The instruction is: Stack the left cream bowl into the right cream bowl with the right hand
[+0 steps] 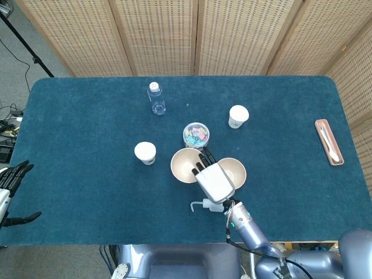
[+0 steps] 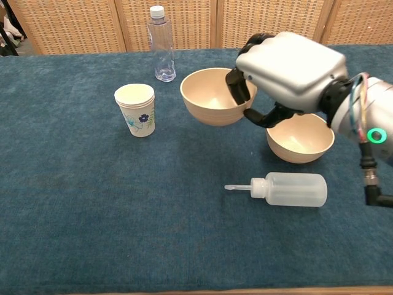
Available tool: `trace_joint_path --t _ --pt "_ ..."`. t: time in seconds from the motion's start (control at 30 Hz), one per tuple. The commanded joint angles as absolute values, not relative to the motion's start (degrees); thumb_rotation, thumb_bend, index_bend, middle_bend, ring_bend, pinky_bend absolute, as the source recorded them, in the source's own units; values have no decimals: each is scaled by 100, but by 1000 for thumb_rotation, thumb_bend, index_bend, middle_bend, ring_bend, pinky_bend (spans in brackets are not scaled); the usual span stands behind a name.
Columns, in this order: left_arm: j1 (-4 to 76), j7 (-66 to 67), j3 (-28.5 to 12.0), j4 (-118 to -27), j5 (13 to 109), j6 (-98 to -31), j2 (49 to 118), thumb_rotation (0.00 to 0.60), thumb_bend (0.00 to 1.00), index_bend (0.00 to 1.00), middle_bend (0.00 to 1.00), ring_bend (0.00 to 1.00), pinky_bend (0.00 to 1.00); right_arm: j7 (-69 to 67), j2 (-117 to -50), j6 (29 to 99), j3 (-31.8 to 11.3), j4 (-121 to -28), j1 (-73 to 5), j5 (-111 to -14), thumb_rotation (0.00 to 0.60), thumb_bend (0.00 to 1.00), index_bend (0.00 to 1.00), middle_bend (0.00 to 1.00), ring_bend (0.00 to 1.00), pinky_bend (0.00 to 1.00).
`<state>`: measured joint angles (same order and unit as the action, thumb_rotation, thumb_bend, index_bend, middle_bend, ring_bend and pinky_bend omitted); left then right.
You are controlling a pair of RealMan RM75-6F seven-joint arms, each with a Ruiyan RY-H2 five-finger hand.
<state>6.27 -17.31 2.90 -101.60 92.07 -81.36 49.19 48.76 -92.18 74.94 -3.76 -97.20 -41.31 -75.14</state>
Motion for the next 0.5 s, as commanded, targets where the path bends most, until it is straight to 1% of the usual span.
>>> trace_joint_path --t 0.03,0.27,0.33,0.5 --pt "622 -1682 299 -10177 9218 -8134 4936 600 0 0 0 0 0 4638 -8827 7728 -216 -9884 -3883 -7798 600 508 600 494 234 113" --pt "618 -1554 312 -10212 9241 -8128 4963 600 0 0 0 0 0 4298 -8440 8041 140 -9654 -3471 -8238 600 507 609 501 239 113" --pt "617 -1520 315 -10221 9235 -8119 4976 600 0 0 0 0 0 4131 -8414 8144 254 -9431 -3324 -8392 600 508 609 502 242 113" --pt "616 -1460 327 -10237 9261 -8117 4991 600 0 0 0 0 0 3891 -8485 8139 329 -9063 -3145 -8474 600 508 609 502 243 113"
